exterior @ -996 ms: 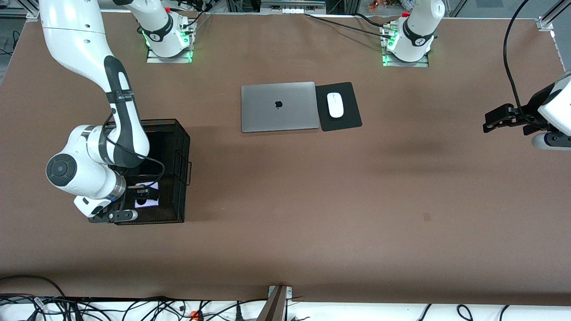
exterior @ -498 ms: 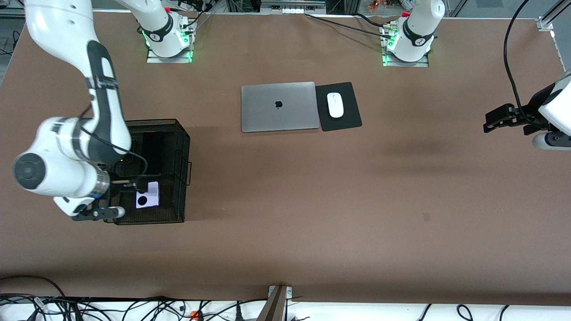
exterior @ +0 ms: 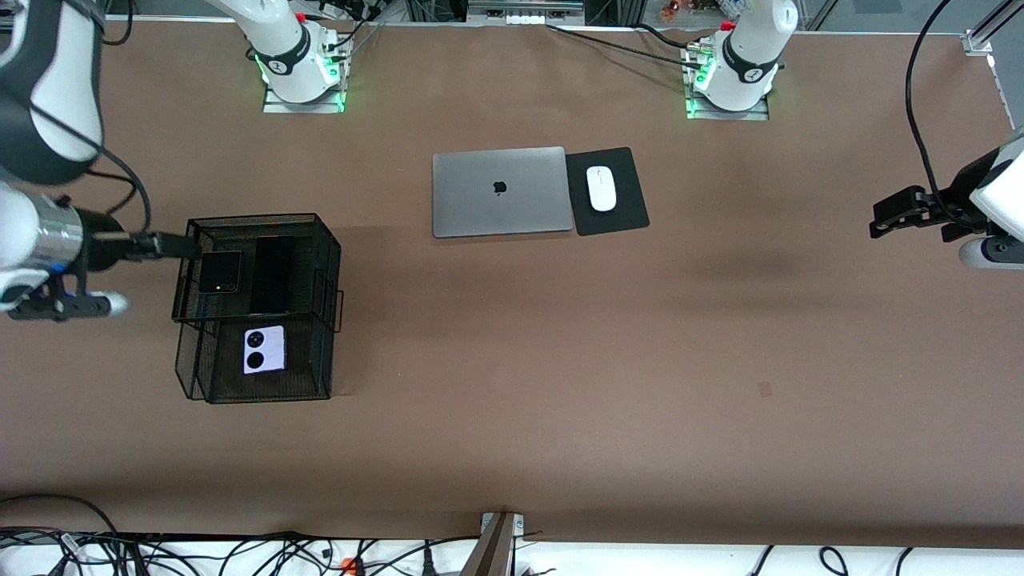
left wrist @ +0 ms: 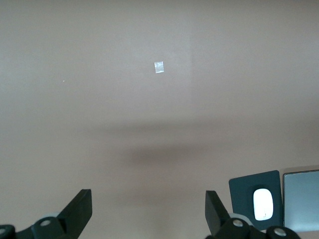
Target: Place phones with both arms
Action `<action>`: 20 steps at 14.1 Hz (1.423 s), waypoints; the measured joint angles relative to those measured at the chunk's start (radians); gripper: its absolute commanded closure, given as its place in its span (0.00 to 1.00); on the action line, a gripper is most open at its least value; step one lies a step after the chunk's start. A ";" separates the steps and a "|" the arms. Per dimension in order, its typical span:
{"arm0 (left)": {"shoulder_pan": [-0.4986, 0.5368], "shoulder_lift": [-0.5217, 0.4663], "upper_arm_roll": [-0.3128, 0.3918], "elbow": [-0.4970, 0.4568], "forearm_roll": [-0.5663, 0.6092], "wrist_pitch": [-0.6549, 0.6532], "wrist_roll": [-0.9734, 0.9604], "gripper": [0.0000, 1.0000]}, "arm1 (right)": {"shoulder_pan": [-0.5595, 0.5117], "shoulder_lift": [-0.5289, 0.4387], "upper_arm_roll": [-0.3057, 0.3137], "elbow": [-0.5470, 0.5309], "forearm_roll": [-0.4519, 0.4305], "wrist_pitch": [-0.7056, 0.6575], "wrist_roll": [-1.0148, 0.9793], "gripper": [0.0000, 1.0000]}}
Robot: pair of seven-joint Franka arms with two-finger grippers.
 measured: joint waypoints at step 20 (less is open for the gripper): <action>0.000 0.000 0.001 0.000 0.000 0.000 0.000 0.00 | -0.285 -0.224 0.352 -0.149 -0.141 0.079 0.063 0.01</action>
